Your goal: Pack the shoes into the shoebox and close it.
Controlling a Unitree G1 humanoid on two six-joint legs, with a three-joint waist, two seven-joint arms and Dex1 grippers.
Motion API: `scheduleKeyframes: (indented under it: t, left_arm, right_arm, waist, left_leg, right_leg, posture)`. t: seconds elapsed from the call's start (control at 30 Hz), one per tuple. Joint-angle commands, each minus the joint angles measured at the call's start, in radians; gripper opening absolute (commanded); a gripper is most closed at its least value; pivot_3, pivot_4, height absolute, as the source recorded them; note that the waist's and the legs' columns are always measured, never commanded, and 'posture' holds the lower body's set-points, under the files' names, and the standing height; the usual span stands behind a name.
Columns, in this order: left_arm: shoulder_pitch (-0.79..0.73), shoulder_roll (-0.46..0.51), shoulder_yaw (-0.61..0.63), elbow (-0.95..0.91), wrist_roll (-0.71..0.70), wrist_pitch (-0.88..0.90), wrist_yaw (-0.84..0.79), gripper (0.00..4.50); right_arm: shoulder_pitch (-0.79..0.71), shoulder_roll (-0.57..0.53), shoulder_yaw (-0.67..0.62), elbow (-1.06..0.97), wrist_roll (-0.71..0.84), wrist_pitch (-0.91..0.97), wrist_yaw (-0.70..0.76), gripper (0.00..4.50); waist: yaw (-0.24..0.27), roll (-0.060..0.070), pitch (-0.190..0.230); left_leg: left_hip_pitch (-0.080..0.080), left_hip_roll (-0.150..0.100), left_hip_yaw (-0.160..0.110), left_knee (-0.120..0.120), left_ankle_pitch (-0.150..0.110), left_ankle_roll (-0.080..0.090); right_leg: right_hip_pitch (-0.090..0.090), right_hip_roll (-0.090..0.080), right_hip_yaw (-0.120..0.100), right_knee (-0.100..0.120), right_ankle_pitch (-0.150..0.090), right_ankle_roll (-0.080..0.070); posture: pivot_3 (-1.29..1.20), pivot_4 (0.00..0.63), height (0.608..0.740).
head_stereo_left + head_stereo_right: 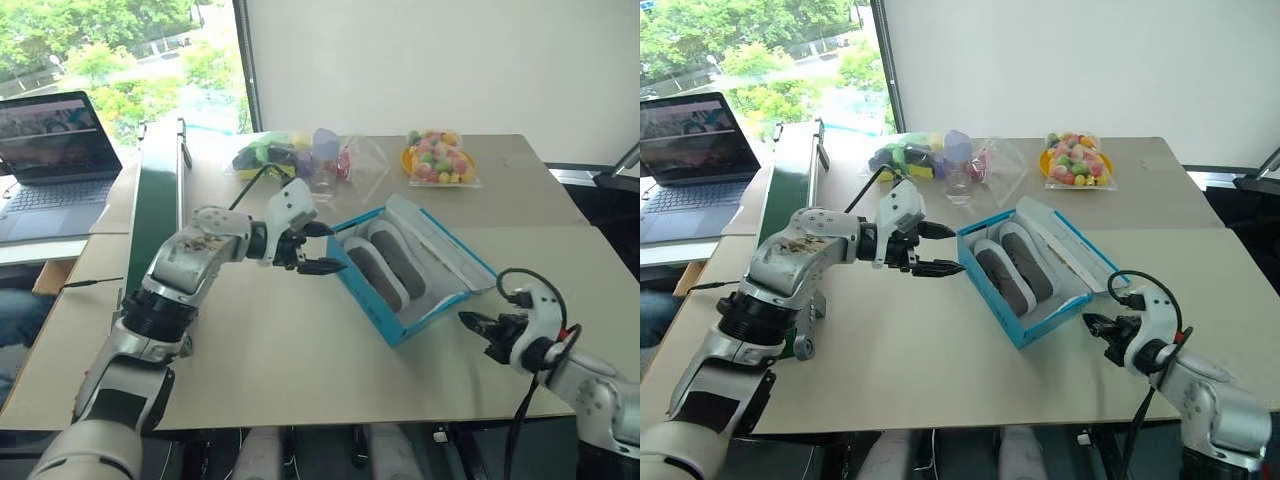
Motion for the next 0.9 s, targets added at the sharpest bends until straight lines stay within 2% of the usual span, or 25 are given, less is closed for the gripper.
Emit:
scheduleKeyframes:
  t: [0.03,0.17,0.3,0.63,0.9]
  left_arm:
    - [0.007,0.018,0.046,-0.077,-0.014,0.037,0.028,3.86]
    - [0.039,0.04,0.074,-0.139,-0.023,0.082,0.055,3.86]
    - [0.079,0.055,0.092,-0.198,-0.029,0.121,0.082,3.86]
    - [0.093,0.075,0.105,-0.223,-0.044,0.14,0.106,3.86]
    - [0.088,0.089,0.125,-0.249,-0.054,0.159,0.132,3.86]
  right_arm:
    - [-0.061,-0.004,0.03,0.141,-0.045,-0.161,-0.003,0.02]
    - [-0.13,0.014,0.051,0.306,-0.087,-0.339,-0.007,0.02]
    - [-0.186,0.052,0.03,0.411,-0.067,-0.462,-0.002,0.02]
    - [-0.137,-0.033,0.088,0.393,-0.104,-0.485,0.039,0.02]
    - [-0.233,0.059,0.174,0.555,-0.168,-0.644,-0.009,0.02]
  waist:
    - [0.0,0.0,0.0]
    - [-0.002,0.0,0.0]
    - [-0.004,0.0,0.0]
    - [0.0,0.0,0.0]
    - [-0.009,0.0,0.0]
  left_leg:
    - [0.0,-0.002,0.0,0.0,0.0,0.0]
    - [0.001,-0.006,0.0,0.0,0.0,0.0]
    - [0.002,-0.008,-0.001,0.0,0.0,0.0]
    - [0.004,-0.01,-0.004,0.0,0.0,0.0]
    - [0.007,-0.01,-0.004,0.0,0.0,0.0]
  right_leg:
    - [0.0,0.0,0.002,0.001,0.0,0.0]
    - [-0.001,-0.002,0.005,0.004,0.0,0.0]
    - [0.0,-0.002,0.006,0.006,0.0,0.0]
    - [0.001,-0.003,0.007,0.011,0.0,-0.001]
    - [0.002,-0.002,0.008,0.011,0.0,-0.001]
  posture:
    - [0.0,0.15,0.738]
    - [0.0,0.15,0.738]
    - [0.0,0.15,0.738]
    - [0.0,0.15,0.738]
    - [0.0,0.15,0.738]
